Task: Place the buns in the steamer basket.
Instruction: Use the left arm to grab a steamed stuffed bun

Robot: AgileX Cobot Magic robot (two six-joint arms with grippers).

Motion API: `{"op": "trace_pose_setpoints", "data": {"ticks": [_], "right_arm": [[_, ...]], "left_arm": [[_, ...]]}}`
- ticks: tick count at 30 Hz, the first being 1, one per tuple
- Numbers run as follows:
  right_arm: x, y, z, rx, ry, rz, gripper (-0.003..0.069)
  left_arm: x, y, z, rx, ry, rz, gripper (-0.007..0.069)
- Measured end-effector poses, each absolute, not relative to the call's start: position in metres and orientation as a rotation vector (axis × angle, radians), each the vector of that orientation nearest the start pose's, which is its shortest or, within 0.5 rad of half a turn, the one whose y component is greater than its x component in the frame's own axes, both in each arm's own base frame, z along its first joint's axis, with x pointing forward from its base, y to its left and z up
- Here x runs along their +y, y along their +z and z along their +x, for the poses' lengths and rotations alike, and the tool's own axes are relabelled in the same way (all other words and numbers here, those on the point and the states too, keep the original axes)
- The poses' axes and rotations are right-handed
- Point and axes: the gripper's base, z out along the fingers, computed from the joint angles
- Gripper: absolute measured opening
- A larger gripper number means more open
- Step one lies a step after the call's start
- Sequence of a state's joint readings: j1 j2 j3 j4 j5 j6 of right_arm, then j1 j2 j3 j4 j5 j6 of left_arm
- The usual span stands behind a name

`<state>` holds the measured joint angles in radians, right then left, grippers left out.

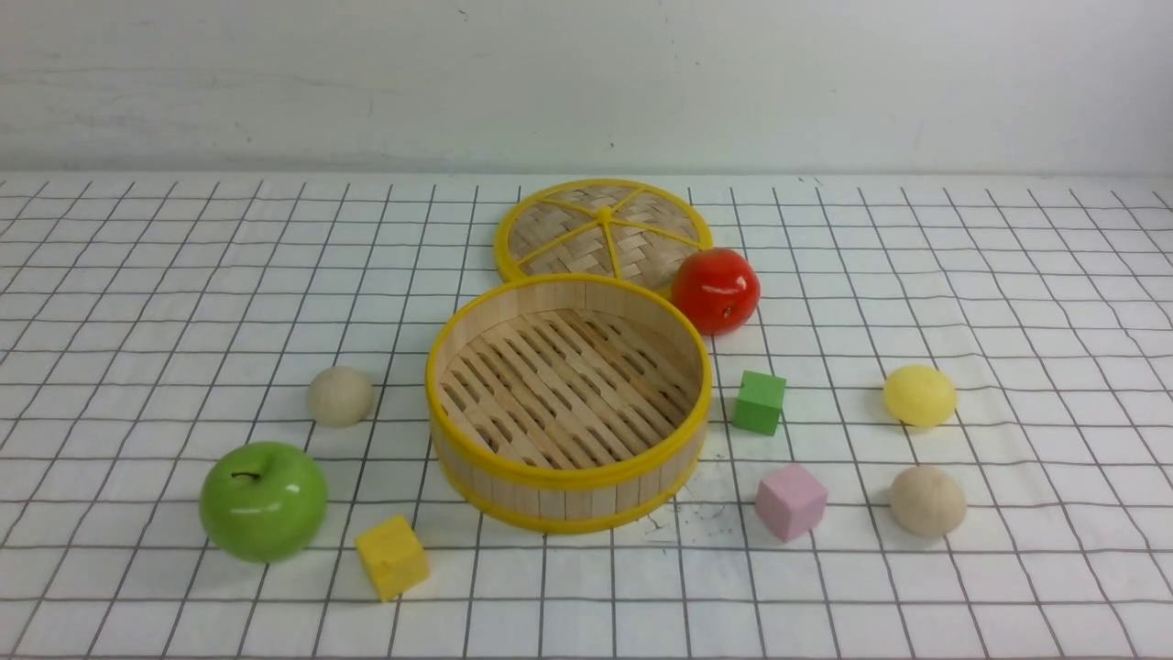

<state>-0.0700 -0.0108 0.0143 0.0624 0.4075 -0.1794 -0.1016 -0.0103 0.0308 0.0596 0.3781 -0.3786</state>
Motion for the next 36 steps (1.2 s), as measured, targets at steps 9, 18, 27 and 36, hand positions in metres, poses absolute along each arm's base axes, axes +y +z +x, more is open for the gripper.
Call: {"op": "trace_pose_setpoints", "data": {"ticks": [9, 18, 27, 36], "right_arm": [[-0.0014, 0.1725, 0.0515, 1.894, -0.108, -0.066, 0.0241], [-0.0014, 0.1725, 0.0515, 1.894, -0.108, -0.066, 0.0241], [-0.0014, 0.1725, 0.0515, 1.894, -0.108, -0.066, 0.0241], [-0.0014, 0.1725, 0.0515, 1.894, -0.108, -0.066, 0.0241]], "left_arm": [[-0.0033, 0.1695, 0.0525, 1.877, -0.27, -0.224, 0.0238], [-0.0033, 0.1695, 0.0525, 1.877, -0.27, -0.224, 0.0238], [-0.0033, 0.1695, 0.0525, 1.877, -0.27, -0.224, 0.0238], [-0.0033, 0.1778, 0.0547, 1.784, -0.26, -0.189, 0.0238]]}}
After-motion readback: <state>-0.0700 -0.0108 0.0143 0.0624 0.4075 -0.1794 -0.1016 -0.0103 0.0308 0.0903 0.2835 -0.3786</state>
